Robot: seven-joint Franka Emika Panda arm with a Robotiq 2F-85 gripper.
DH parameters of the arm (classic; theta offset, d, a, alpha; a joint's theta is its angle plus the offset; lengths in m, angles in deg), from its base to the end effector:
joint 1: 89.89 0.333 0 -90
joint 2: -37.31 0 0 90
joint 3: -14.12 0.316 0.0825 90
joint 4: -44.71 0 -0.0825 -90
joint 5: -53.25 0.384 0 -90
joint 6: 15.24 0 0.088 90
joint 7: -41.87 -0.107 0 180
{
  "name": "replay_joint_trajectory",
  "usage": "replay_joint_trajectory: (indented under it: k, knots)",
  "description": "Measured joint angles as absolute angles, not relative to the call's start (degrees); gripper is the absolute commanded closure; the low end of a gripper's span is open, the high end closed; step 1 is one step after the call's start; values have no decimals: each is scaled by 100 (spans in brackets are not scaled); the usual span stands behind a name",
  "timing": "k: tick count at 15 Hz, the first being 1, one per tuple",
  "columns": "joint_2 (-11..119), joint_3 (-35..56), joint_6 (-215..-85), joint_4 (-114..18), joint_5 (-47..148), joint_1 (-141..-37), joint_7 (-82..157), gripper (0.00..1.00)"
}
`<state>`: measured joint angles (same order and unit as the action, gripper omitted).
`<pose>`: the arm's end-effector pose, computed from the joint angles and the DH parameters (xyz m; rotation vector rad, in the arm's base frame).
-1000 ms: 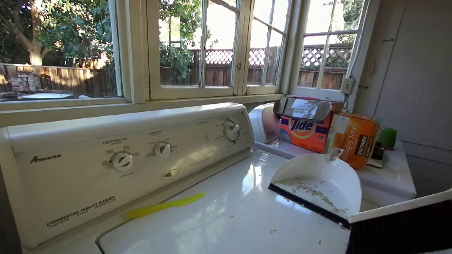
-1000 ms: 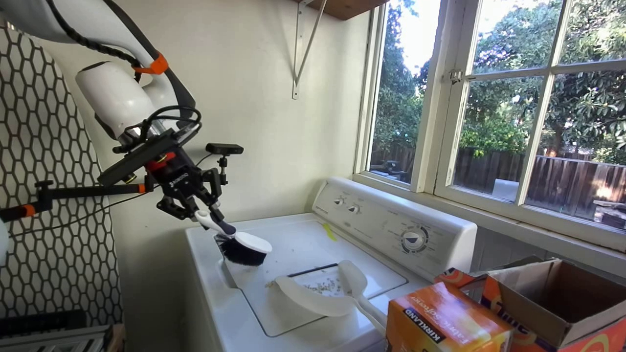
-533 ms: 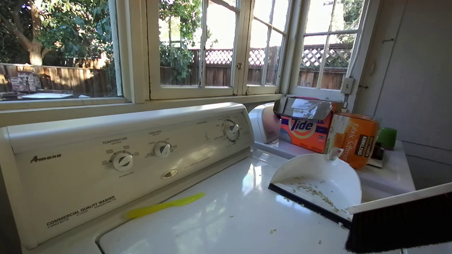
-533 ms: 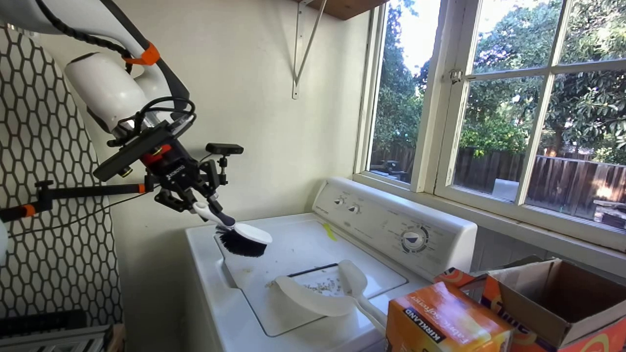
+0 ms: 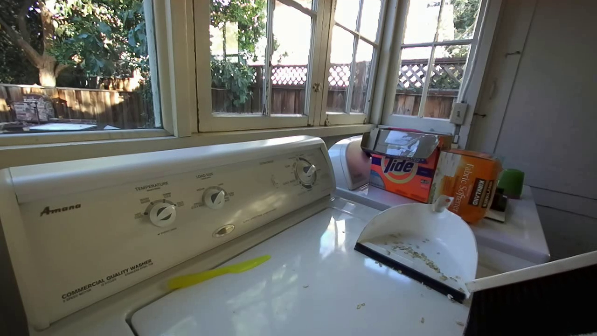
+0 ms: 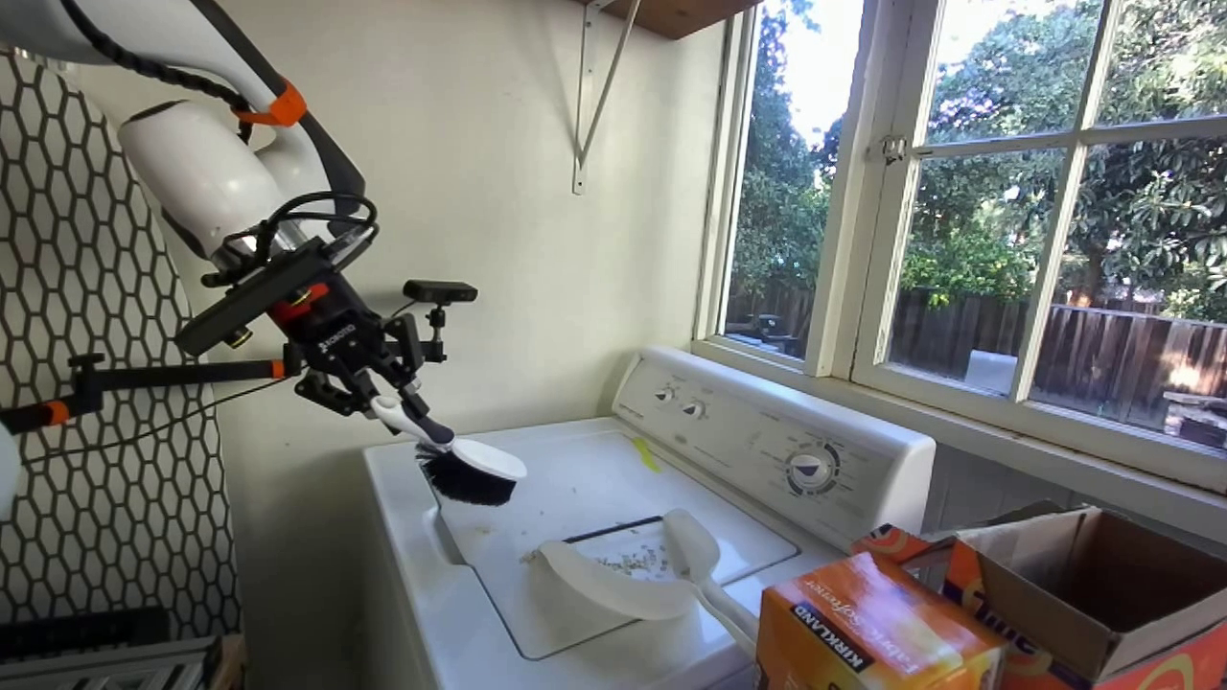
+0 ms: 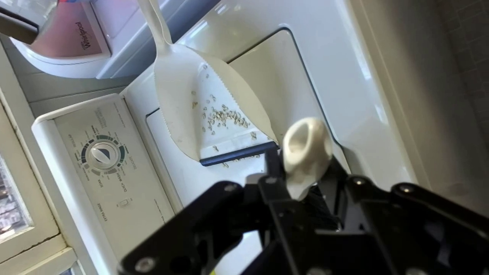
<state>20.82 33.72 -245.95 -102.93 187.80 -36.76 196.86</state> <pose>0.1715 0.2277 0.4008 1.9947 1.6107 0.6250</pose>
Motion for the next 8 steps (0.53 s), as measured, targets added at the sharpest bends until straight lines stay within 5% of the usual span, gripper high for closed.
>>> replay_joint_trajectory:
  k: [8]
  knots:
    - [2033,3271,-24344,-10414,18974,-3487,19721,93]
